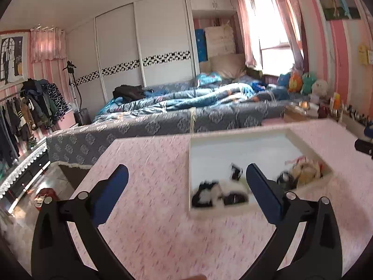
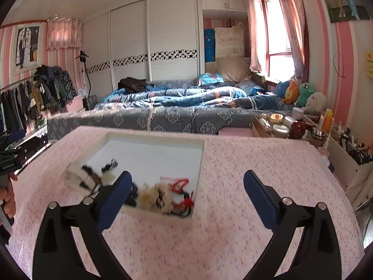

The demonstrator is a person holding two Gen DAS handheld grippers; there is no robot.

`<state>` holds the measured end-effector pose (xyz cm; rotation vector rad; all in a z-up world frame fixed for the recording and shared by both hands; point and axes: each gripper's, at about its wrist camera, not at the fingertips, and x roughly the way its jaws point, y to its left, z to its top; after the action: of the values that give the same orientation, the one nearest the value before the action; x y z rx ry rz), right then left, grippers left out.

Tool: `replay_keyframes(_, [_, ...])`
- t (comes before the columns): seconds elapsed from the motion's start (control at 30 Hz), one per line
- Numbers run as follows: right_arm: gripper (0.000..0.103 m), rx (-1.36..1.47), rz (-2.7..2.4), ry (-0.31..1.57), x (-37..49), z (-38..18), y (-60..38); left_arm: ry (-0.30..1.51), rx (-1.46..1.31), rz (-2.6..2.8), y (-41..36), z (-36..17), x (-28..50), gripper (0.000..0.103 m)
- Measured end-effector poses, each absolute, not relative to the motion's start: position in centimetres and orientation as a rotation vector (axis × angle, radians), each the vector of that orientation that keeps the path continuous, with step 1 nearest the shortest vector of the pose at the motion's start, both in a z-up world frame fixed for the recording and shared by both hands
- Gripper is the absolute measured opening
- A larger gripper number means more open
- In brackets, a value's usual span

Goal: Organize jewelry

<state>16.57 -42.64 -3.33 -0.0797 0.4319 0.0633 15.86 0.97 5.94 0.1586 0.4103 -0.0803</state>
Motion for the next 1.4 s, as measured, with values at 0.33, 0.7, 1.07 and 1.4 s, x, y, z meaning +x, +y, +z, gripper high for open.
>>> replay_keyframes(0.33, [0.101,-0.093,0.047,0.422,11.7,-5.4,-40.9,0.402,0.124,-0.094,2.3,2.7,11.5,0.100])
replay_keyframes(0.7, [0.101,-0.114,0.033,0.385,11.0,-8.3,-39.8,0.312,0.111,-0.086,2.7,1.3,9.3,0.100])
replay_keyframes(1.07, [0.101,-0.131,0.020,0.392,10.7,-8.9,-39.6,0.312,0.118,-0.058,2.6,1.3,9.4,0.100])
replay_keyframes(1.4, [0.101,-0.160,0.012,0.405,11.0,-9.1,-38.9,0.315,0.133,-0.063,2.3,1.4,9.6,0.100])
